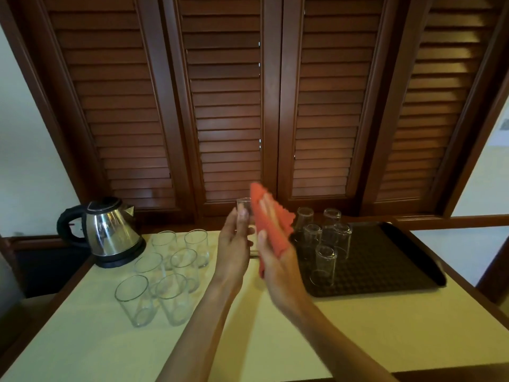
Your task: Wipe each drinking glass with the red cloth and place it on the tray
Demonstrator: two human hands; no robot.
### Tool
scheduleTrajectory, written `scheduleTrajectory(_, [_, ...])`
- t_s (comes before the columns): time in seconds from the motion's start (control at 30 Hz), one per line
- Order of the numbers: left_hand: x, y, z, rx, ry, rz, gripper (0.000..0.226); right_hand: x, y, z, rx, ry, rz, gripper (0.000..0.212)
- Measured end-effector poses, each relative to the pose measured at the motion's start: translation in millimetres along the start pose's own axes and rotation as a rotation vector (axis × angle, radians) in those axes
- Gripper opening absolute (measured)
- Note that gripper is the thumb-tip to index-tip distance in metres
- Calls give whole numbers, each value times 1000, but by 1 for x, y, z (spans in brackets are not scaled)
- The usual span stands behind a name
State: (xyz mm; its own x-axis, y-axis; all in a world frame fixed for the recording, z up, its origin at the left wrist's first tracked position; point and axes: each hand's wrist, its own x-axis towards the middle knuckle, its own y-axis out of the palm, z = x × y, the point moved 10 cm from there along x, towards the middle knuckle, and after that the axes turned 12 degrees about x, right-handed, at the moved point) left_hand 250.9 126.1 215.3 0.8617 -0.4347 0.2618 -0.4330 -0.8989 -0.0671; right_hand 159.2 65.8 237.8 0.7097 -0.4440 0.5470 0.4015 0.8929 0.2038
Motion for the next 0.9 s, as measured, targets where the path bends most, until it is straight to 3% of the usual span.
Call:
scheduleTrajectory(0.1, [-1,1,-4,-18,-1,8,38,-20,6,-10,-87,-105,20,53])
scheduleTrajectory(0.2, [-17,15,5,-14,-14,63,51,4,-16,-15,71,33,-95,54])
scheduleTrajectory(0.3, [-13,11,0,-97,-44,62,57,-4,-6,-7,22,-37,5,57])
scheduleTrajectory(0.37, [-5,1,-10,-174,-39,31,47,-25,5,-9,-23,-77,73,63])
scheduleTrajectory(0.47, [-7,6,-12,-136,-3,76,42,-10,-8,-18,149,76,1,73])
scheduleTrajectory(0.57, [-13,13,-8,-60,-12,97,42,17,-18,-5,206,78,-54,59])
scheduleTrajectory(0.7, [2,1,-17,-81,-16,83,47,-15,-5,-17,138,137,-37,68])
scheduleTrajectory(0.8, [-3,8,-16,-14,20,159,40,-4,-18,-22,285,208,-115,39])
scheduleTrajectory(0.9, [-6,5,-15,-24,33,88,36,10,-22,-8,240,173,-133,52])
